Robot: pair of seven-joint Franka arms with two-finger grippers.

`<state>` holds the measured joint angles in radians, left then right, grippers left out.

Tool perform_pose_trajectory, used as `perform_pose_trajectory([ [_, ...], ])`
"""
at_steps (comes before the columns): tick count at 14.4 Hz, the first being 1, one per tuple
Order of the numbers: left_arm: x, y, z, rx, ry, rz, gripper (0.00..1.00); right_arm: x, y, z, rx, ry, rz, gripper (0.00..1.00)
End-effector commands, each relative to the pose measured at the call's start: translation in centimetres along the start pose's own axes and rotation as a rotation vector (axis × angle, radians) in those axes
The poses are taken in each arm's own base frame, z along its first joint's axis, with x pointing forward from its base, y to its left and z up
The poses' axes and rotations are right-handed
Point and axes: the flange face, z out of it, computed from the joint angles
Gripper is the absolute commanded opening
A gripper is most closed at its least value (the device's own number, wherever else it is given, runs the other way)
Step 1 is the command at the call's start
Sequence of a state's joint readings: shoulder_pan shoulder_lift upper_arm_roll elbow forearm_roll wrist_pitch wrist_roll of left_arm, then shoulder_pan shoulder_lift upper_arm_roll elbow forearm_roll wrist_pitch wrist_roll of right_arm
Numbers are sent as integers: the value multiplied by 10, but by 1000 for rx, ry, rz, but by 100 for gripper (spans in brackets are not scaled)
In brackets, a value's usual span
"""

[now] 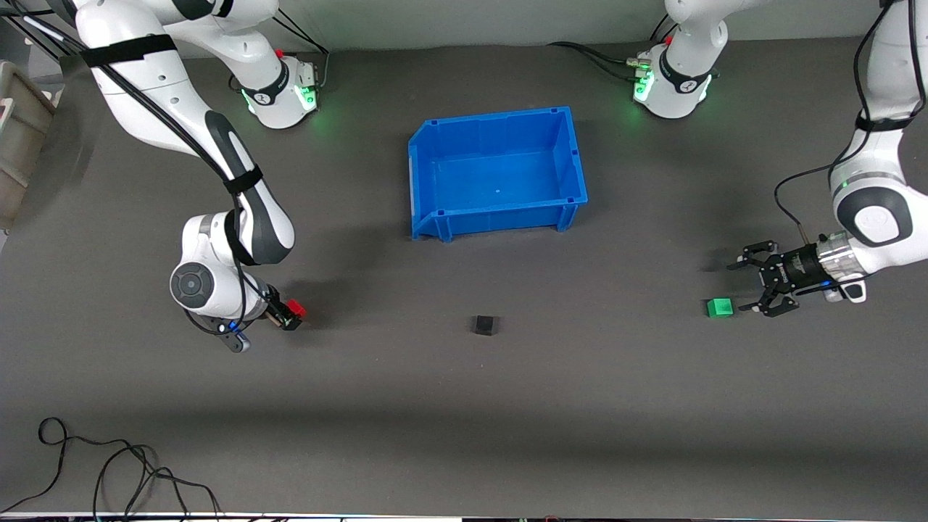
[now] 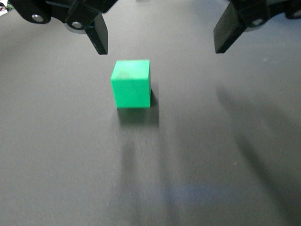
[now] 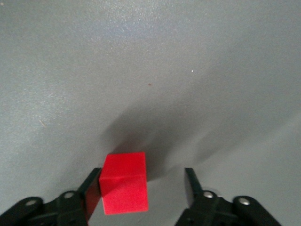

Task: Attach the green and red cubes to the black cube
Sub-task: 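Grasp the red cube with the right gripper while the left gripper grasps the green cube, then carry the red and green cubes toward the black cube from both sides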

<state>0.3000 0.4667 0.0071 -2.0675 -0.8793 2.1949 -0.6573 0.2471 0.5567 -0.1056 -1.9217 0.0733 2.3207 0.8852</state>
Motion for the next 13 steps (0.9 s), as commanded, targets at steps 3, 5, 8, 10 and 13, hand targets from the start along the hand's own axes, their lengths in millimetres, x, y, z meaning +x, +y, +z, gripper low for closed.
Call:
perform_pose_trajectory([
  [3, 15, 9, 18, -21, 16, 7, 100, 7, -14, -14, 35, 27, 9, 44],
  [5, 19, 15, 29, -32, 20, -2, 100, 8, -14, -15, 38, 26, 18, 41],
  [8, 18, 18, 29, -39, 17, -2, 100, 9, -13, -15, 38, 23, 23, 35],
  [10, 18, 18, 29, -40, 16, -3, 100, 8, -14, -15, 41, 22, 48, 33],
  [13, 16, 21, 28, -44, 15, 2, 62, 8, -21, -25, 58, 30, 61, 30],
])
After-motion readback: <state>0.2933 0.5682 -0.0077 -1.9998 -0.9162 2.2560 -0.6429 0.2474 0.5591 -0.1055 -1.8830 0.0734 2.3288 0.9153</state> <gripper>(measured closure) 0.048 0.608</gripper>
